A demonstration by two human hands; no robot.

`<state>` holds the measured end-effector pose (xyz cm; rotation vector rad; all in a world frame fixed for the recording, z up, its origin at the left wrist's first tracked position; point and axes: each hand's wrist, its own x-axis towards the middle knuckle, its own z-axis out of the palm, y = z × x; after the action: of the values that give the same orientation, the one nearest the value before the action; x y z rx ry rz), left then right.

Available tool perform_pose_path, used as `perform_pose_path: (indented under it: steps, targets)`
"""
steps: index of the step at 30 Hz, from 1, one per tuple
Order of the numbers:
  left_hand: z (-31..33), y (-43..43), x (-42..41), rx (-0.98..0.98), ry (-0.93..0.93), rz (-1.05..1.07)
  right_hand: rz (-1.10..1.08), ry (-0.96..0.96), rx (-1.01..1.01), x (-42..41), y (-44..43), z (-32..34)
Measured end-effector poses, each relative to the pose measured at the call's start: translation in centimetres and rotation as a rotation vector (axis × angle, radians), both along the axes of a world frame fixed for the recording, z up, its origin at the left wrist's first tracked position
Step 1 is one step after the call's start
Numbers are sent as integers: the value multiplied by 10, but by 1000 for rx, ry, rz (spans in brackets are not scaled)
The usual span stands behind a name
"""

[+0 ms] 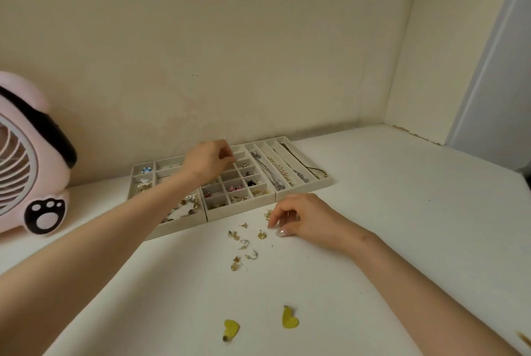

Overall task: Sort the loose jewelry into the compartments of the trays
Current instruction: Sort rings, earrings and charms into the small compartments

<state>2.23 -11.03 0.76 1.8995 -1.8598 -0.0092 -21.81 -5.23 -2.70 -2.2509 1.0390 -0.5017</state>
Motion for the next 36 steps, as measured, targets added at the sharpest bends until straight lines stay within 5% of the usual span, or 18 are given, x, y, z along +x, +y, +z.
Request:
perform_pose_path:
  steps: [6,13,26,36]
  targets:
    - [-10,48,-34,-18,108,-276,-48,-202,57,0,2,1]
    - [-15,82,-59,224,451,-496,-128,-454,89,2,2,7]
    - [-19,77,-59,53,327,-350,-145,-618,192,2,2,6]
    - [2,20,6,16,369,-22,-220,-440,66,3,2,2]
